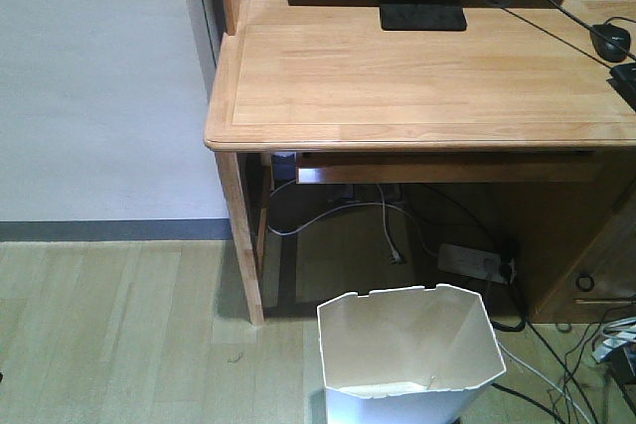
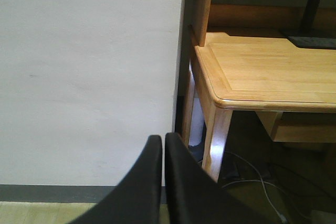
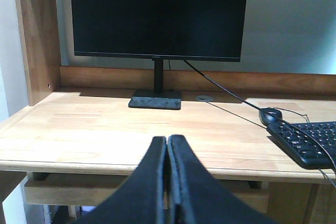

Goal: Move trash bin to bedside with robot

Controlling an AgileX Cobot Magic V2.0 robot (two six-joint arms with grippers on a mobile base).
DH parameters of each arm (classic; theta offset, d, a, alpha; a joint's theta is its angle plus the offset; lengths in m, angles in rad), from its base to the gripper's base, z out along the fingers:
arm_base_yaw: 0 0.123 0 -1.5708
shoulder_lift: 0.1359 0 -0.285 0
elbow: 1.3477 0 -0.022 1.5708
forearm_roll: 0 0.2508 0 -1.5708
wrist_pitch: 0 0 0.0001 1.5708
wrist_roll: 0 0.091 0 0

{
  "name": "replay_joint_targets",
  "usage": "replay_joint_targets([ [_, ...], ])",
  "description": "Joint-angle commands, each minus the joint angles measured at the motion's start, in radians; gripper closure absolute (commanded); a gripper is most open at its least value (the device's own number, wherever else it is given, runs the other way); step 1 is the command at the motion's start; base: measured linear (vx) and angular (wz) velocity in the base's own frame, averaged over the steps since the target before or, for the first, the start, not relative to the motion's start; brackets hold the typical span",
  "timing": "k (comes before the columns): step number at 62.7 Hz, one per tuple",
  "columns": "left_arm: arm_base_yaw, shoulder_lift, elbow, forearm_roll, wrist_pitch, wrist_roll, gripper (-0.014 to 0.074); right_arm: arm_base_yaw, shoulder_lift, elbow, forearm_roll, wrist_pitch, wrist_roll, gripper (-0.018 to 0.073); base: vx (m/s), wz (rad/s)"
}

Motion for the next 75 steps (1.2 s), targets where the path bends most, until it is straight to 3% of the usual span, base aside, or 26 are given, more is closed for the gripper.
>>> replay_joint_targets([
  [1,0.000,-0.014,0.019,-0.004,-0.068,-0.006,0.0602,0.001,-0.011,0.006,0.001,-0.076,-0.011,0.0568,0.00,0.00],
  [75,0.000,-0.014,0.019,-0.004,-0.068,-0.006,0.0602,0.001,-0.011,0.006,0.007,-0.080,-0.027,0.0568,0.00,0.00],
])
